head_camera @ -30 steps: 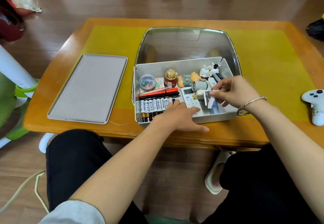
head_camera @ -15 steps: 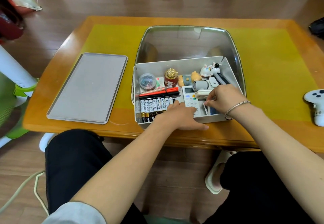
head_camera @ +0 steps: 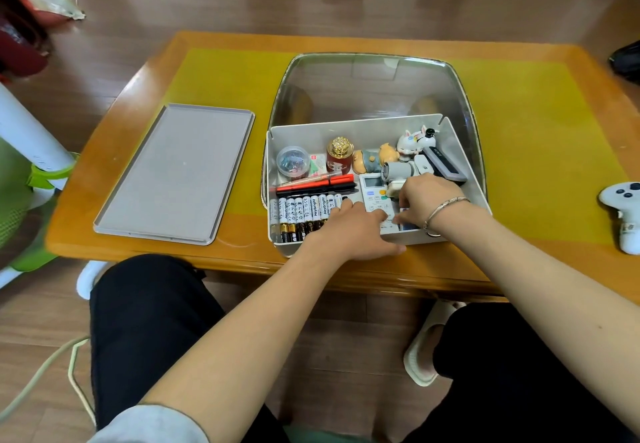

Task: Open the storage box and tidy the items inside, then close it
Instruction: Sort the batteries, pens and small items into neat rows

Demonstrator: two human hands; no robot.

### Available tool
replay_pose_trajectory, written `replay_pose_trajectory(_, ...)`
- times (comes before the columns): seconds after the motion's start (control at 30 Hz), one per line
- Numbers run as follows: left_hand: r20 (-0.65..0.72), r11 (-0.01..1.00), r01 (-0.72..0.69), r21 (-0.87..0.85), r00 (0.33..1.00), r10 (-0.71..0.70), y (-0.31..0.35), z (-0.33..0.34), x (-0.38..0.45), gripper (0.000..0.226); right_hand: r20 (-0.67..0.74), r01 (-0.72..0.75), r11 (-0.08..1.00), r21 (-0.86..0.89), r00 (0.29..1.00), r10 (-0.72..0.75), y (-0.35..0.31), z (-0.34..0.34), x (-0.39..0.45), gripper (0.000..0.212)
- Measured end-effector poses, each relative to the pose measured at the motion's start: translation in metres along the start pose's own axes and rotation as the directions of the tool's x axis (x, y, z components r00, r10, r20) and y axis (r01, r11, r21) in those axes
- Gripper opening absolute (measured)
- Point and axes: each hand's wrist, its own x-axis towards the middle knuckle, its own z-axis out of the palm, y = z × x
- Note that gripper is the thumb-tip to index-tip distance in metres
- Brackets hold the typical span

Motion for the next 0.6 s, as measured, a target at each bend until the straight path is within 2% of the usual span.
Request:
replay_pose_trajectory(0.27,-0.022,1.000,-0.004,0.025,1.000,0.004,-0.002,0.000,-0.001,0.082,-0.001,-0.048,0.997,-0.054,0.999,0.048,-0.001,0.001,0.000,0.034)
replay_pose_trajectory(0.47,-0.024,1.000,-0.013,0.013,1.000,0.013,-0.002,0.001,-0.001,0.080,0.007,-0.045,0.999,0.000,0.999,0.045,0.010,-0.001,-0.002,0.043)
replay_pose_trajectory(0.6,0.000,0.999,-0.035,0.025,0.999,0.035,-0.001,-0.001,-0.001,0.076,-0.015,-0.046,0.998,0.032,0.999,0.047,0.012,0.000,-0.005,0.035)
